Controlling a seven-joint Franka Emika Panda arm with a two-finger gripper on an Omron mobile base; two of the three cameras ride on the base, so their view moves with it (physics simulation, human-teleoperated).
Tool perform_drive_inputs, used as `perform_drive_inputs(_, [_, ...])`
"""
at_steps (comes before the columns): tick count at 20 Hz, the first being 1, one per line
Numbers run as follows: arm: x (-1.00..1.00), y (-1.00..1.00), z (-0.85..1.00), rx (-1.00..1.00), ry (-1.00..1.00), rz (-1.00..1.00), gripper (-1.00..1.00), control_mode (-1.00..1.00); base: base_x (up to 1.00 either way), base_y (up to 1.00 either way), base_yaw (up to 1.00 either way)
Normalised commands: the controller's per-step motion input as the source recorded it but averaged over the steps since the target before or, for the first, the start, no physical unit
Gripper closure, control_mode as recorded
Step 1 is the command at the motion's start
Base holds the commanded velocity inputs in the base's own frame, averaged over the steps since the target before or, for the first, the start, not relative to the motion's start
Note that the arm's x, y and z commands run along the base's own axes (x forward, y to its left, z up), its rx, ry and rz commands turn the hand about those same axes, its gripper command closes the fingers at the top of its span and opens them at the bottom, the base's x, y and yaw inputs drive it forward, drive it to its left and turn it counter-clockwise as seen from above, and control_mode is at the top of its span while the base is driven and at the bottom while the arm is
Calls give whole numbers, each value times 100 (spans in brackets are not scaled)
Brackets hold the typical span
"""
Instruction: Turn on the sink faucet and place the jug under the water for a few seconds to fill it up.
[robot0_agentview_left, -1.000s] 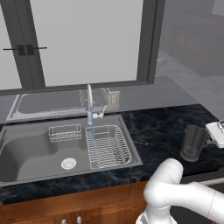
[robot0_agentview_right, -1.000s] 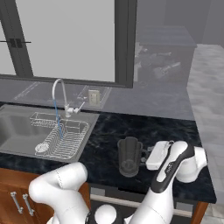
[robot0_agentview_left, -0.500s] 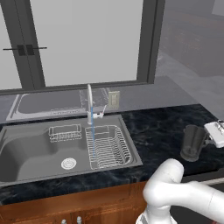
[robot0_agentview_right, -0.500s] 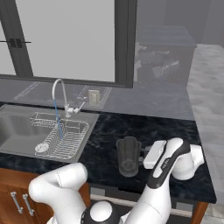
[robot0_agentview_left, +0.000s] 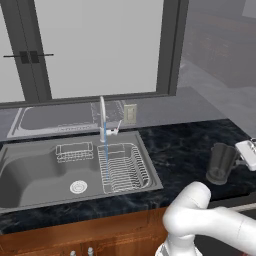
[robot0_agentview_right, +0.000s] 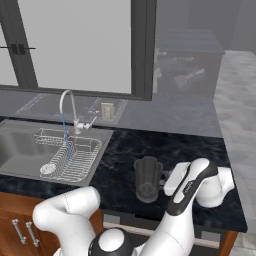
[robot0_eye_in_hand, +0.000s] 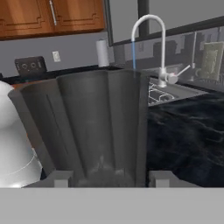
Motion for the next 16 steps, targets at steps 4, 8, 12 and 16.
perform_drive_inputs(4, [-4,0,0,0,0,0,100,-100,0,0,0])
perform_drive_inputs(8, [0,2,0,0,0,0,100,-100,0,0,0])
perform_drive_inputs(12, [-6,6,7,0,0,0,100,-100,0,0,0])
perform_drive_inputs(16, [-16,30,56,0,0,0,100,-100,0,0,0])
